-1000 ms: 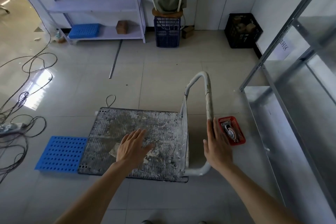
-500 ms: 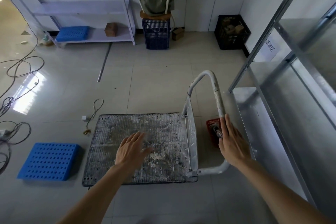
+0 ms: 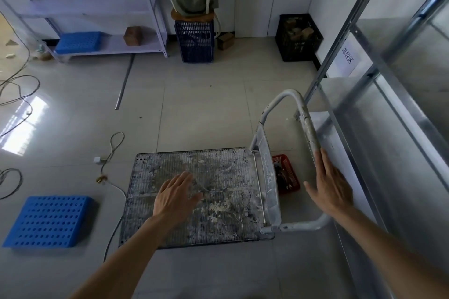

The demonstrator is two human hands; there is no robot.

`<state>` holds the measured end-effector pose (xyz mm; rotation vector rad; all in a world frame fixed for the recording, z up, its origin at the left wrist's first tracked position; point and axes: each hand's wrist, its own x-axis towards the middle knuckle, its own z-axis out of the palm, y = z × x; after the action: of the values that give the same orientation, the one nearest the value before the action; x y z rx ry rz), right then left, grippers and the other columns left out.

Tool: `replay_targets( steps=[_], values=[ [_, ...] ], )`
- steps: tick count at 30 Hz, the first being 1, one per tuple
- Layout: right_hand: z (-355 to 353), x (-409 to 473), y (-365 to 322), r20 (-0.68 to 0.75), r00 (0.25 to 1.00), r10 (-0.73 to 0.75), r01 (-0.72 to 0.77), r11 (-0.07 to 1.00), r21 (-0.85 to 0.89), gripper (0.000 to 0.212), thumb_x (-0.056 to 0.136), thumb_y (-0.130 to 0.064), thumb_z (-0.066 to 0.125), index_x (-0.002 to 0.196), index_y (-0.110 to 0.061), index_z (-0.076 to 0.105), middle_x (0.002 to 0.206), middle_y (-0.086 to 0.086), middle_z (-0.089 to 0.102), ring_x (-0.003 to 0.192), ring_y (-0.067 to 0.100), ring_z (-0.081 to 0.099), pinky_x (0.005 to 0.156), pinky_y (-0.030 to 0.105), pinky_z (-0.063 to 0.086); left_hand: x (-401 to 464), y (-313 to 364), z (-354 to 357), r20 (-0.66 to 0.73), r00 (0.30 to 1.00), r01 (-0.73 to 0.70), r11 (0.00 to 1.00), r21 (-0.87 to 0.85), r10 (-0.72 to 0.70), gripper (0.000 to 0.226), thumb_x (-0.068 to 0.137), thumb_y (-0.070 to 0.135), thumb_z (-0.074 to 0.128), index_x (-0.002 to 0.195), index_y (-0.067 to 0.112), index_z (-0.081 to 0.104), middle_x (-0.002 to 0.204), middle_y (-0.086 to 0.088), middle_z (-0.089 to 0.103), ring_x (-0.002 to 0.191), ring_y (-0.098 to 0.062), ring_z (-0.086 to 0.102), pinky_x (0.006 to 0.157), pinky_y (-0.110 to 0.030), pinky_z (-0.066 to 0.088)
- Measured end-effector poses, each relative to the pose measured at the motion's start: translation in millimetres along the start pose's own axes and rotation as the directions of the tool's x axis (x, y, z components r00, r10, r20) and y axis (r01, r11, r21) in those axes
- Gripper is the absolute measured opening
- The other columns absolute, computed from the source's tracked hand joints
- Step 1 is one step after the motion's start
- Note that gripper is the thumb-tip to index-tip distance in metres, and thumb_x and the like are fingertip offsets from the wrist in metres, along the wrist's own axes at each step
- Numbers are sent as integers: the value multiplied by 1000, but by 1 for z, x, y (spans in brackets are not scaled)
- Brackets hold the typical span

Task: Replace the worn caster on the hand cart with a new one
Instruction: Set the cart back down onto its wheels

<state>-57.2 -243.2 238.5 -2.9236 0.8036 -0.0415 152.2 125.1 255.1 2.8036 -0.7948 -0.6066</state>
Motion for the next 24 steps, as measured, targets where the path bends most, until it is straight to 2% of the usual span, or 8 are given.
replay_targets(
  steps=[3, 7, 10, 13, 18, 24],
  values=[
    [0, 0, 16, -8, 1000, 0, 0, 999, 41, 115, 87, -43, 74, 162, -10, -7, 170, 12, -5, 143, 36, 42, 100, 42, 55, 4, 11, 4, -5, 1000, -11, 1000, 1, 11, 71, 100, 58, 47, 160, 28, 25, 167, 6, 19, 152, -16, 21, 123, -33, 17],
    [0, 1, 34, -15, 1000, 13, -12, 996, 90, 113, 89, -42, 72, 162, -15, -10, 170, 8, -10, 152, 32, 26, 114, 44, 43, 13, 24, 7, -9, 1000, -18, 1000, -5, 18, 73, 99, 59, 48, 160, 27, 24, 168, 6, 19, 153, -16, 20, 123, -34, 16],
    [2, 3, 46, -32, 999, 17, -13, 993, 119, 111, 89, -40, 73, 162, -16, -6, 171, 7, -6, 152, 32, 25, 116, 45, 38, 18, 31, 12, -18, 999, -49, 999, 4, 50, 72, 99, 58, 47, 160, 26, 25, 167, 5, 20, 153, -17, 20, 124, -35, 16],
    [2, 3, 52, -46, 999, 28, -21, 988, 155, 105, 91, -37, 71, 163, -16, -3, 171, 6, -4, 152, 31, 25, 115, 47, 41, 21, 40, 17, -27, 998, -60, 998, 3, 60, 72, 100, 58, 47, 160, 25, 26, 167, 5, 22, 153, -17, 21, 124, -35, 16],
    [2, 2, 52, -49, 998, 27, -17, 981, 192, 107, 92, -41, 69, 162, -21, -10, 171, 1, -8, 154, 28, 20, 111, 47, 46, 22, 47, 25, -13, 998, -62, 998, 9, 62, 72, 100, 58, 45, 160, 25, 25, 167, 5, 21, 153, -17, 20, 124, -35, 15],
    [3, 0, 32, -32, 999, 10, -2, 974, 225, 114, 89, -49, 70, 161, -23, -14, 170, -2, -14, 157, 22, 7, 116, 39, 33, 14, 38, 25, -10, 998, -63, 998, 18, 64, 70, 100, 58, 46, 160, 26, 26, 167, 5, 23, 152, -17, 22, 123, -34, 17]
  ],
)
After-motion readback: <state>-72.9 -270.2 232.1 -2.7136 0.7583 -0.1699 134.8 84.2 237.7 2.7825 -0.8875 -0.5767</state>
